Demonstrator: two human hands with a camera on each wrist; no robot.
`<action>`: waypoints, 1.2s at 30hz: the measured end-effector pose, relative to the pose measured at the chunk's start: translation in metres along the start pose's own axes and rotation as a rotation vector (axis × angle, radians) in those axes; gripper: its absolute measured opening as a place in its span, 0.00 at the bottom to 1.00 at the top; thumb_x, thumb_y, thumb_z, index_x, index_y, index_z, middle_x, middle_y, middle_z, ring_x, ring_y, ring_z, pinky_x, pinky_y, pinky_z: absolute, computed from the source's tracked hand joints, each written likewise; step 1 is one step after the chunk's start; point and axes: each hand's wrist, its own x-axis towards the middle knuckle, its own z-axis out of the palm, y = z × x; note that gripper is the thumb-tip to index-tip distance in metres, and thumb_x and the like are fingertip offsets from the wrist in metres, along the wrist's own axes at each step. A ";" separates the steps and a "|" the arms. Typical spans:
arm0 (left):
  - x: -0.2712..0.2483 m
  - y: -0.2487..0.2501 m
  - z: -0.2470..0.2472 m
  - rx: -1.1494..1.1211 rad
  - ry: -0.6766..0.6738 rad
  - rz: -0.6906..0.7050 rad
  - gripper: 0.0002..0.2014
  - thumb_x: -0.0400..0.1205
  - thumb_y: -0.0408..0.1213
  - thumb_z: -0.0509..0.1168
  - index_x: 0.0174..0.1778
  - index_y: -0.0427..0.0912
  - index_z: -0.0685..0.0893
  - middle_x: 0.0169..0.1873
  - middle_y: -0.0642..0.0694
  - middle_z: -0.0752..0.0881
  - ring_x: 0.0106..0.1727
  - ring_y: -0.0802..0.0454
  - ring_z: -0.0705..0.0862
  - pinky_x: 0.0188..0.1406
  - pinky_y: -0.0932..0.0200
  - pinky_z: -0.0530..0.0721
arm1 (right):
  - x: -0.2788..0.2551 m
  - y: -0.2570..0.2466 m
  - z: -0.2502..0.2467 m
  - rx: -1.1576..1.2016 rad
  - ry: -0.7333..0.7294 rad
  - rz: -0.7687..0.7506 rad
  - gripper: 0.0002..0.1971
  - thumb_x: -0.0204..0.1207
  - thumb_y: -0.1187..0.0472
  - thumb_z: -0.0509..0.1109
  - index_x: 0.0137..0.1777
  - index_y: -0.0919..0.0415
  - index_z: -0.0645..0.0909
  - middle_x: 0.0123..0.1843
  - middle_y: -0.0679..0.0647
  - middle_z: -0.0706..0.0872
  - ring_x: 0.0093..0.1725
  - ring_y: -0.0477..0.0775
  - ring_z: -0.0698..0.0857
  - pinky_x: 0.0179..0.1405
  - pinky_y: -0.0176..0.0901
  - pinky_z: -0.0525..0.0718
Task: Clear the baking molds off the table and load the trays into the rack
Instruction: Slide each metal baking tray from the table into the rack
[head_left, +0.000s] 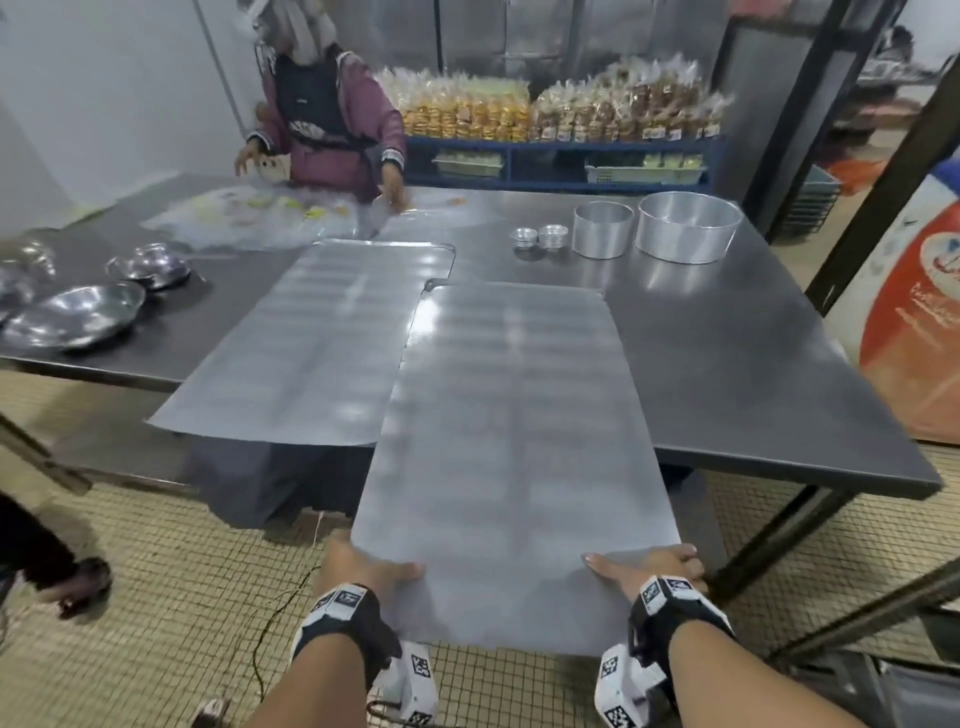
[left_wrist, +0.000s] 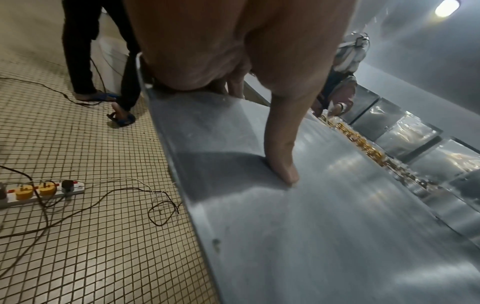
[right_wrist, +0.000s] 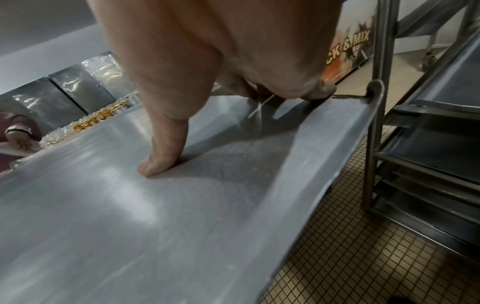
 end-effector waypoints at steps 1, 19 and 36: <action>0.005 -0.005 -0.009 -0.011 0.006 -0.004 0.45 0.40 0.46 0.90 0.50 0.41 0.78 0.44 0.45 0.88 0.48 0.41 0.88 0.56 0.45 0.88 | -0.007 -0.006 0.006 -0.018 -0.009 -0.011 0.84 0.38 0.26 0.83 0.85 0.66 0.37 0.84 0.62 0.56 0.81 0.68 0.60 0.78 0.72 0.62; 0.078 -0.020 -0.146 -0.126 0.054 -0.097 0.29 0.58 0.30 0.87 0.51 0.34 0.81 0.46 0.39 0.89 0.50 0.38 0.88 0.60 0.43 0.86 | -0.082 -0.121 0.080 -0.111 -0.030 -0.118 0.71 0.40 0.30 0.86 0.81 0.66 0.61 0.77 0.63 0.69 0.75 0.67 0.71 0.75 0.60 0.72; 0.200 0.054 -0.195 -0.066 0.117 -0.204 0.24 0.69 0.37 0.82 0.54 0.29 0.81 0.45 0.35 0.86 0.48 0.34 0.86 0.48 0.49 0.83 | -0.072 -0.277 0.104 0.040 -0.046 -0.225 0.62 0.33 0.39 0.90 0.68 0.65 0.72 0.68 0.64 0.80 0.68 0.69 0.79 0.67 0.60 0.80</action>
